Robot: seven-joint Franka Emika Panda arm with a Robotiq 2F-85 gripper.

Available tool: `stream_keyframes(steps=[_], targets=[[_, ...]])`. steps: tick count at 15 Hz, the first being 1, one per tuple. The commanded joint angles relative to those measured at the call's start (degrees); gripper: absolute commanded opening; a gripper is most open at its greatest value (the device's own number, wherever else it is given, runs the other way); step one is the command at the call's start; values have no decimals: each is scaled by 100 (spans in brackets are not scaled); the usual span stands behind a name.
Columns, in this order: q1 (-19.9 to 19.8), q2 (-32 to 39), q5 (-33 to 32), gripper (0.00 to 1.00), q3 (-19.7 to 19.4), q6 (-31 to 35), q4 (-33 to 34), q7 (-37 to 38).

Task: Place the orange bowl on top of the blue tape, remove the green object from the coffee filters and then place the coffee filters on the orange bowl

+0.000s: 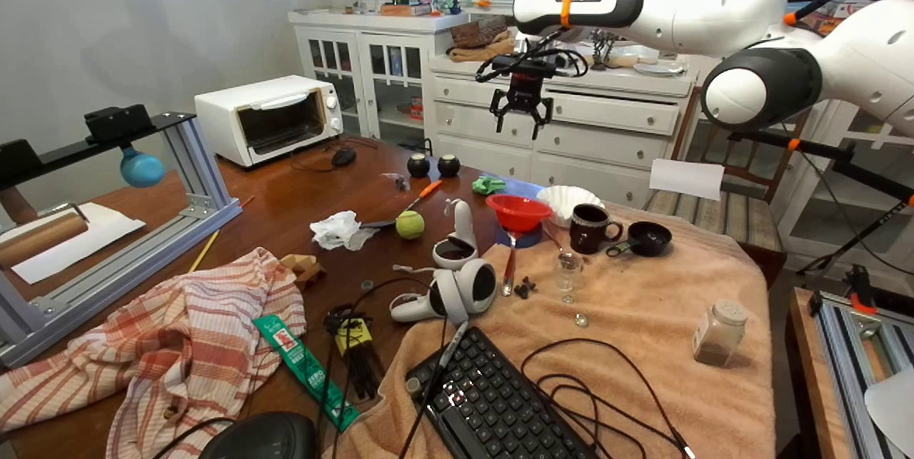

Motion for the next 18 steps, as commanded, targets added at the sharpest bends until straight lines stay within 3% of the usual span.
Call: stream_keyframes(steps=[1,6,14,18], targets=[[-14,77,-120,100,152,-251,-5,-90],[20,456,-156,100,146,-1101,118,-9],[185,495,-484,100,-96,-889,-18,905],[219,620,-594,100,-100,-1296,79,1167]])
